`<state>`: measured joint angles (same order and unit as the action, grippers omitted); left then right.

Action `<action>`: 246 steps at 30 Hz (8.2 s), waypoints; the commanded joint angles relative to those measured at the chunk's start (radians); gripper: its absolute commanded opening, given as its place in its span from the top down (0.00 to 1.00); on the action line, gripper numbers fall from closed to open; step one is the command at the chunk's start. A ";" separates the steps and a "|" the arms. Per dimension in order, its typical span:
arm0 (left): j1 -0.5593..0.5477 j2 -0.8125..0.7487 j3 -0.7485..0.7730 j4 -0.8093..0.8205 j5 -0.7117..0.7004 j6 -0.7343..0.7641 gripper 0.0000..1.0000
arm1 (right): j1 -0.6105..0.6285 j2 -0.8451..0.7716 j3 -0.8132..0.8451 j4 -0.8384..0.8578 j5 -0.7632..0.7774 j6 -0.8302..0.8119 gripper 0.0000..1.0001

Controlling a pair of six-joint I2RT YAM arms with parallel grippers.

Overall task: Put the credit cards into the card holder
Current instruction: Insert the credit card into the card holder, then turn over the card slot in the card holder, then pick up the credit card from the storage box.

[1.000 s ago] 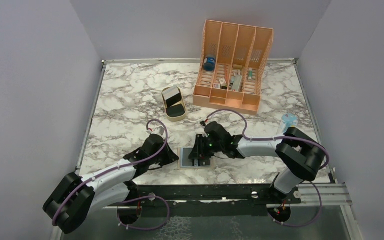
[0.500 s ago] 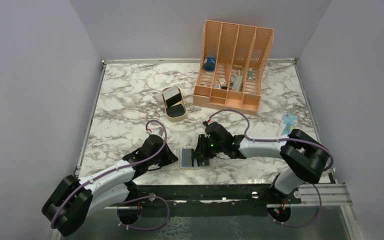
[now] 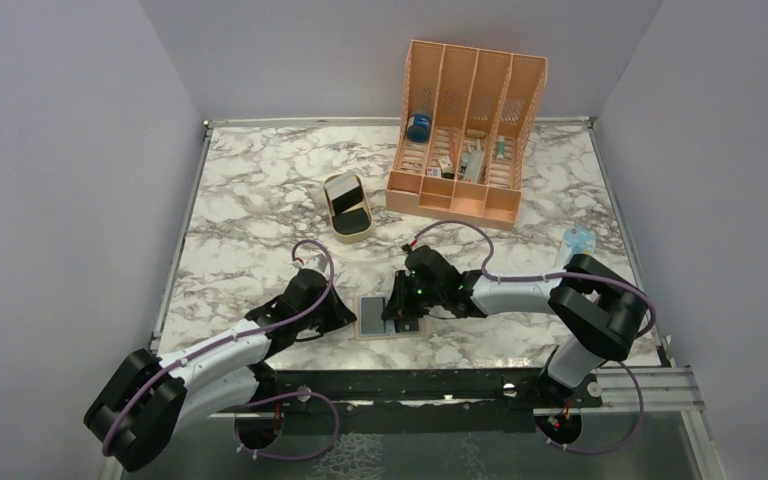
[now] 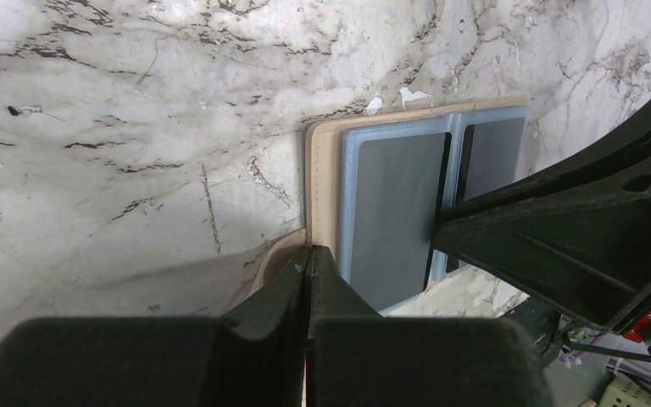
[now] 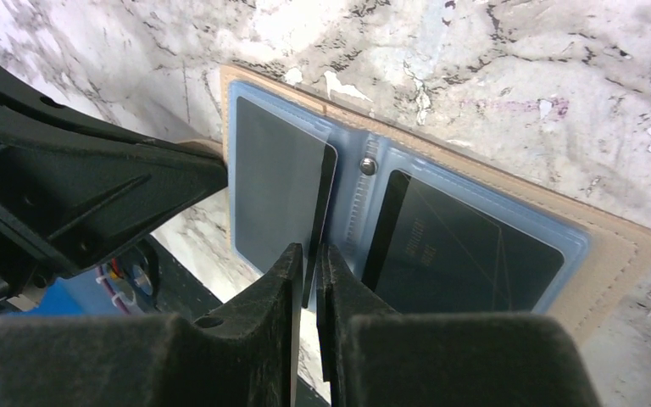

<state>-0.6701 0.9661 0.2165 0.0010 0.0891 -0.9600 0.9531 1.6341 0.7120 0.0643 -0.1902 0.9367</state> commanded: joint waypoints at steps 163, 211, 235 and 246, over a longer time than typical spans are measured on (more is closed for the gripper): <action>-0.111 0.143 0.175 0.220 0.123 -0.019 0.57 | 0.012 -0.340 -0.147 -0.095 0.231 -0.155 0.60; 0.143 0.479 0.995 -0.469 -0.157 0.813 0.53 | 0.012 -0.637 -0.246 -0.152 0.218 -0.146 0.51; 0.240 0.953 1.368 -0.466 -0.180 1.235 0.50 | 0.013 -0.661 -0.226 -0.220 0.192 -0.132 0.51; 0.244 1.083 1.437 -0.490 -0.267 1.262 0.52 | 0.012 -0.663 -0.232 -0.211 0.201 -0.106 0.51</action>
<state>-0.4332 2.0140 1.6157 -0.4660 -0.1101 0.2741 0.9611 0.9821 0.4805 -0.1581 0.0059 0.8116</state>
